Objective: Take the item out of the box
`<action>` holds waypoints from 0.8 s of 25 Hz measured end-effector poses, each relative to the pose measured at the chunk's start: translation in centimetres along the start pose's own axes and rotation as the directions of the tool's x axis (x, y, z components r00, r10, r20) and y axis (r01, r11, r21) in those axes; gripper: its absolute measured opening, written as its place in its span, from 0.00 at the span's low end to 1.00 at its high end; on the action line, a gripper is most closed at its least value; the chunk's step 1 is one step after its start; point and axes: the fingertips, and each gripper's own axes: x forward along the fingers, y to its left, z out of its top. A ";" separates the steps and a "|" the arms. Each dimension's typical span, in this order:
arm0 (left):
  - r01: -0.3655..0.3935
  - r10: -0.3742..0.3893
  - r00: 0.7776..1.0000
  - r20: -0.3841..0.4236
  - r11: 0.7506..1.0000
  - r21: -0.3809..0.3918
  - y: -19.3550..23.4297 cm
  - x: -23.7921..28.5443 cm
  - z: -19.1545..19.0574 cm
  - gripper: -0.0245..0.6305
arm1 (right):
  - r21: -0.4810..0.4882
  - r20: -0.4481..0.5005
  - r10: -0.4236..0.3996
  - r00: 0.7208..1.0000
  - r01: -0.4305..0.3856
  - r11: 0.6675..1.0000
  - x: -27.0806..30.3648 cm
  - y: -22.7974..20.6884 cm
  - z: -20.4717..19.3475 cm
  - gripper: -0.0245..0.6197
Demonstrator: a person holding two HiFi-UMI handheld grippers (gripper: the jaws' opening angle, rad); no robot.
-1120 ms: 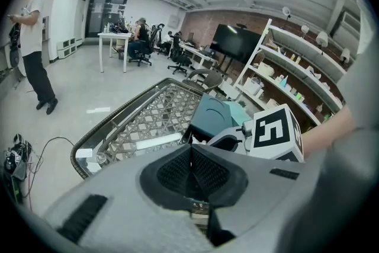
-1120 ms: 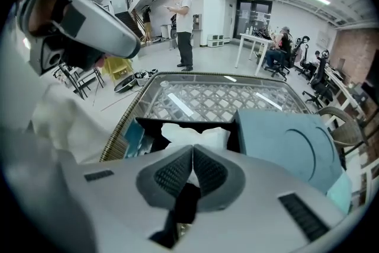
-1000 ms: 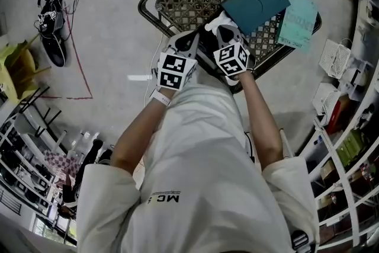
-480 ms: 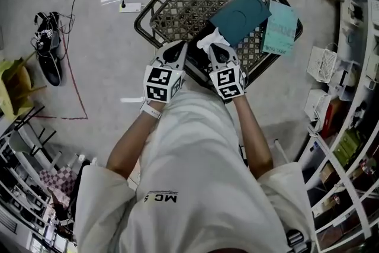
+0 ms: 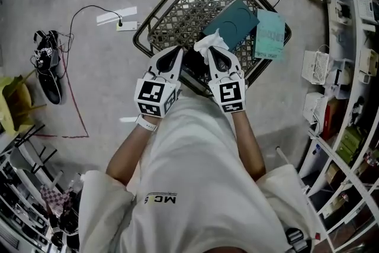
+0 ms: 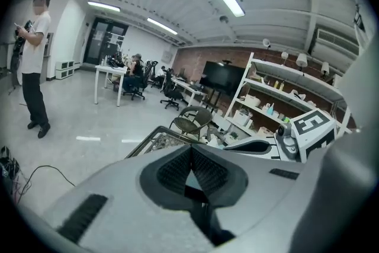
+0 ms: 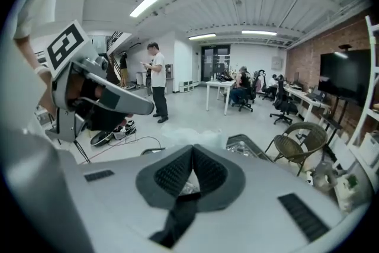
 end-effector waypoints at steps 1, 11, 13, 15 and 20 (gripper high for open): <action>0.003 -0.003 1.000 0.014 1.000 0.008 -0.2 -0.3 0.7 0.07 | 0.003 0.021 -0.013 1.000 0.013 1.000 -0.5 -0.2 0.9 0.06; 0.017 -0.022 0.983 0.182 0.999 0.028 -2.4 -4.8 8.2 0.07 | 0.079 0.237 -0.116 0.965 0.100 0.992 -6.0 -1.9 9.8 0.06; 0.016 -0.022 0.975 0.220 0.999 0.033 -2.7 -5.6 9.6 0.07 | 0.088 0.280 -0.121 0.952 0.100 0.991 -7.1 -2.0 11.1 0.07; 0.016 -0.026 0.968 0.250 0.999 0.041 -2.9 -6.3 10.8 0.07 | 0.098 0.326 -0.127 0.937 0.100 0.990 -8.2 -2.1 12.3 0.07; 0.014 -0.038 0.954 0.298 0.997 0.082 -3.7 -7.9 13.0 0.07 | 0.127 0.398 -0.156 0.904 0.114 0.985 -10.8 -2.5 14.8 0.07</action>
